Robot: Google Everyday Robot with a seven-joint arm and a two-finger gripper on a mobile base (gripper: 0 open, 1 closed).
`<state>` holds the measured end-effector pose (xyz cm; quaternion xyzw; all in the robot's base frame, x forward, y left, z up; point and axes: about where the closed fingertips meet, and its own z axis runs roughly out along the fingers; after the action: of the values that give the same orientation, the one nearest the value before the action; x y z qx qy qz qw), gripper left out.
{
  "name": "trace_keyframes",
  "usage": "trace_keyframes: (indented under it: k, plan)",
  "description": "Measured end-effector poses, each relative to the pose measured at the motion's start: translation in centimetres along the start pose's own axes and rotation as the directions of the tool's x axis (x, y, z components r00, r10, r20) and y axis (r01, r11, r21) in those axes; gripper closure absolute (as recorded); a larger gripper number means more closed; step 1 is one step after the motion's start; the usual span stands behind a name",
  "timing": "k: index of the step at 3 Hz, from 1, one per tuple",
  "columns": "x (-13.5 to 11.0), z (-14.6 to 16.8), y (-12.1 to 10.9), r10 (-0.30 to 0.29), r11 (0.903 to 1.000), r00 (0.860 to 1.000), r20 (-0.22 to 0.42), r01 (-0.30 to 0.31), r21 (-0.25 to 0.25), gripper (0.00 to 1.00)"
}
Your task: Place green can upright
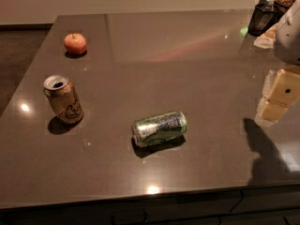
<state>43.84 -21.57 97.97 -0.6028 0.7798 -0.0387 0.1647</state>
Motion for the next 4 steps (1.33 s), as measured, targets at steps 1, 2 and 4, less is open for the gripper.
trace_keyframes:
  k: [1, 2, 4]
  plan:
    - [0.0, 0.0, 0.0, 0.000, 1.0000, 1.000, 0.000, 0.000, 0.000, 0.00]
    - [-1.7, 0.3, 0.2, -0.053, 0.9985, 0.999, 0.010, 0.054, -0.010, 0.00]
    - [-7.0, 5.3, 0.5, -0.207, 0.9757, 0.978, 0.042, 0.209, -0.066, 0.00]
